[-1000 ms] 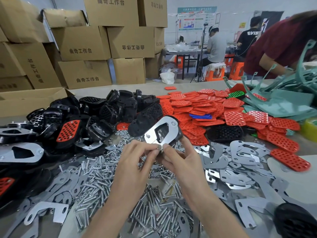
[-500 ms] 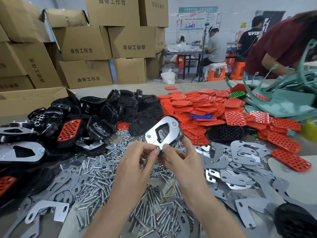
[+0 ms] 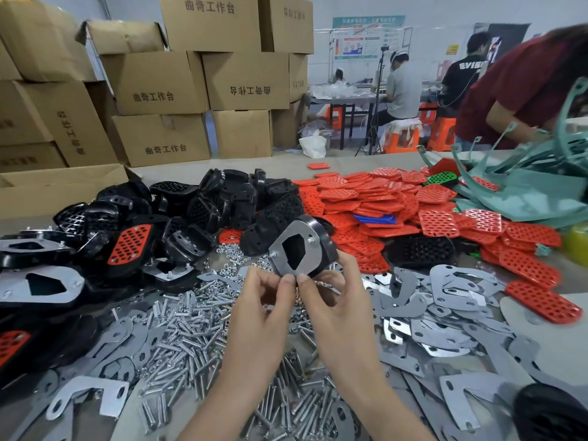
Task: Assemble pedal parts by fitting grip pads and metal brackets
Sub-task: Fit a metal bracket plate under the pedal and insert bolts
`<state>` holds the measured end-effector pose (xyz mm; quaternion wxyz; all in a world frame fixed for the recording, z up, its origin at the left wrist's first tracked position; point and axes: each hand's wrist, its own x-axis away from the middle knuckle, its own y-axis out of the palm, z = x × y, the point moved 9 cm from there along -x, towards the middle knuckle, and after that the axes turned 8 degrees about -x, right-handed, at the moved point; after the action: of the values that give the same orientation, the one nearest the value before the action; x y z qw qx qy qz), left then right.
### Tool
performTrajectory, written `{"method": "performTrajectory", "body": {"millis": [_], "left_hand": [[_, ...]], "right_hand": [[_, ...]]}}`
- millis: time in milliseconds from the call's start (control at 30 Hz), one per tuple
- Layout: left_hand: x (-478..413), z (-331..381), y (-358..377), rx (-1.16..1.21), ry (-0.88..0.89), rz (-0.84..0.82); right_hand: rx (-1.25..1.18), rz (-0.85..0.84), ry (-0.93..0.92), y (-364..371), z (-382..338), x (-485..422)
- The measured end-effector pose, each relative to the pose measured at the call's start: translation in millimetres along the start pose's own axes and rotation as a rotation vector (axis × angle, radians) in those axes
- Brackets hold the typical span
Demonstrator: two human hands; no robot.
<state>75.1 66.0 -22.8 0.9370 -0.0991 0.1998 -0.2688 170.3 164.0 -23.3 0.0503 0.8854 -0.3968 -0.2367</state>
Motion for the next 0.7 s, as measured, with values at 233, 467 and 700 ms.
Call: {"method": "performTrajectory", "body": {"millis": [233,467,700], "left_hand": [[7,-21,20,0.340,-0.334,-0.085],[11,-20,38,0.724,-0.527,-0.184],[1,-13,8,0.141,-0.166,-0.069]], "right_hand": [[0.091,0.034,-0.054,0,-2,3],[0.252,-0.004,-0.114,6,-9,7],[0.220,0.011,-0.110,4,-12,5]]}}
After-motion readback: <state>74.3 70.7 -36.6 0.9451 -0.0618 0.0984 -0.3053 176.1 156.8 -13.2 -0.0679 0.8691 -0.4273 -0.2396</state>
